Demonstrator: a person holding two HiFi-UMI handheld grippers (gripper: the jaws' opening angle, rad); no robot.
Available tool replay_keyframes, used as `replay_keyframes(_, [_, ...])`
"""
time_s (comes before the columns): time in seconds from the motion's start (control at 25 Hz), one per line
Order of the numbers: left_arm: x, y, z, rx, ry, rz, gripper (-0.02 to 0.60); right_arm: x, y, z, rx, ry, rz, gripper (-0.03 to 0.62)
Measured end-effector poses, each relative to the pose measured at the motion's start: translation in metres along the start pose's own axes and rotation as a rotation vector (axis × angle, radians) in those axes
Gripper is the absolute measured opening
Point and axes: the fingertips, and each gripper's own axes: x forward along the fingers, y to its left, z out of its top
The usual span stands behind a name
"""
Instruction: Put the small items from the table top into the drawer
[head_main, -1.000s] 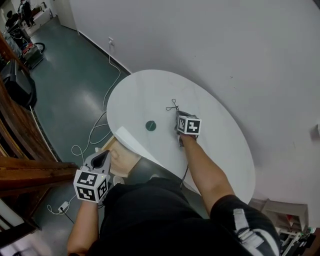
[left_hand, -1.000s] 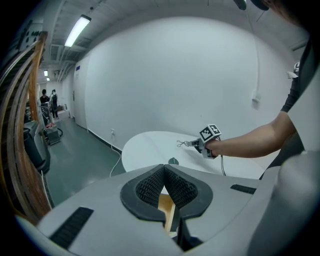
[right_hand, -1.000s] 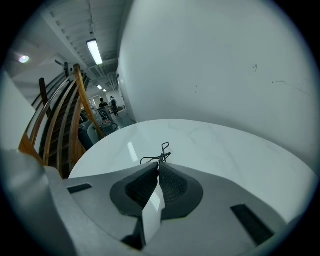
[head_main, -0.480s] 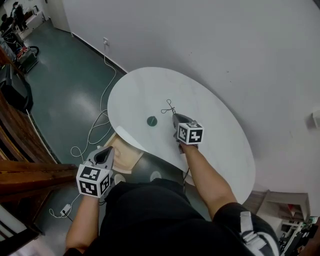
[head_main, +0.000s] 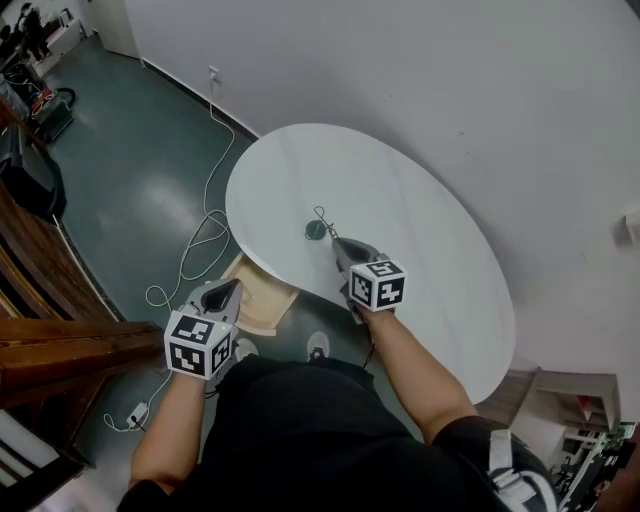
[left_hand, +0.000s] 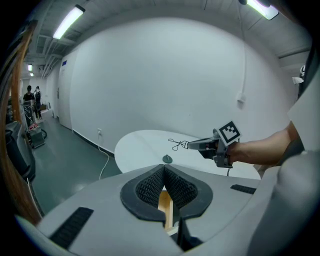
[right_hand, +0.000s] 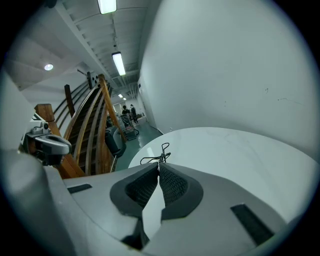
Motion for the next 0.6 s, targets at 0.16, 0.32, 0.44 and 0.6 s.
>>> replay_keyframes(0.16, [0.0, 0.008, -0.001, 0.002, 0.001, -0.009, 0.015, 0.005, 0.026, -0.021, -0.013, 0.04, 0.03, 0.015])
replay_keyframes(0.32, [-0.003, 0.02, -0.01, 0.01, 0.023, -0.003, 0.015, 0.013, 0.05, -0.046, -0.021, 0.091, 0.059, 0.015])
replay_keyframes(0.44, [-0.005, 0.027, -0.018, 0.004, 0.035, 0.004, 0.015, 0.018, 0.07, -0.065, -0.042, 0.139, 0.093, 0.015])
replay_keyframes(0.6, [-0.012, 0.037, -0.03, -0.022, 0.043, 0.015, 0.015, 0.027, 0.108, -0.096, -0.098, 0.22, 0.168, 0.015])
